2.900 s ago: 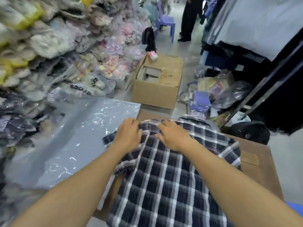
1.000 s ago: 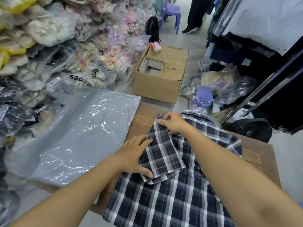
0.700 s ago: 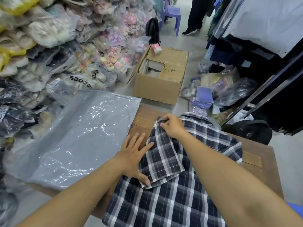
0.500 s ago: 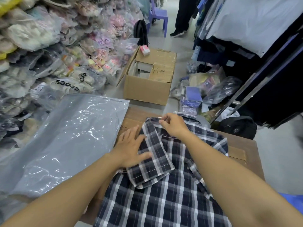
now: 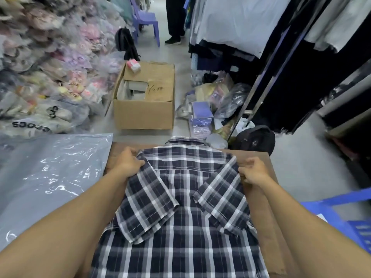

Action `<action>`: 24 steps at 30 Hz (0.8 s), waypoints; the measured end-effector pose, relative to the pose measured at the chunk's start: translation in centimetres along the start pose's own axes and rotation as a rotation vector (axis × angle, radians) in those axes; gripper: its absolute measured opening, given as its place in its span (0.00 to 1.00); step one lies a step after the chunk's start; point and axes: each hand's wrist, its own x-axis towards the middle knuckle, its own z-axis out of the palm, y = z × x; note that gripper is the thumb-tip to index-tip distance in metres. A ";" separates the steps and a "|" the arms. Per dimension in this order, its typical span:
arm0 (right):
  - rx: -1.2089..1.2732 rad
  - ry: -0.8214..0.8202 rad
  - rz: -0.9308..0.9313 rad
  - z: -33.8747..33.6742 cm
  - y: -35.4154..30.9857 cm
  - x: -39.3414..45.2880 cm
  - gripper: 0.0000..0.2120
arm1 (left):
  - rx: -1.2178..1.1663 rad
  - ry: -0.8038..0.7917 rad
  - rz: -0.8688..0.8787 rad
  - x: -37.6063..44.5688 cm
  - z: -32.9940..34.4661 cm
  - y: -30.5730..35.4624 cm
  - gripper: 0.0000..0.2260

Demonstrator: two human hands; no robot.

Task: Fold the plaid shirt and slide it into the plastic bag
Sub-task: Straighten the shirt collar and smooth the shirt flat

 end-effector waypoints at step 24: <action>0.421 -0.027 -0.291 -6.5 -16.4 -0.4 0.04 | -0.456 0.205 0.316 2.0 -10.4 14.3 0.08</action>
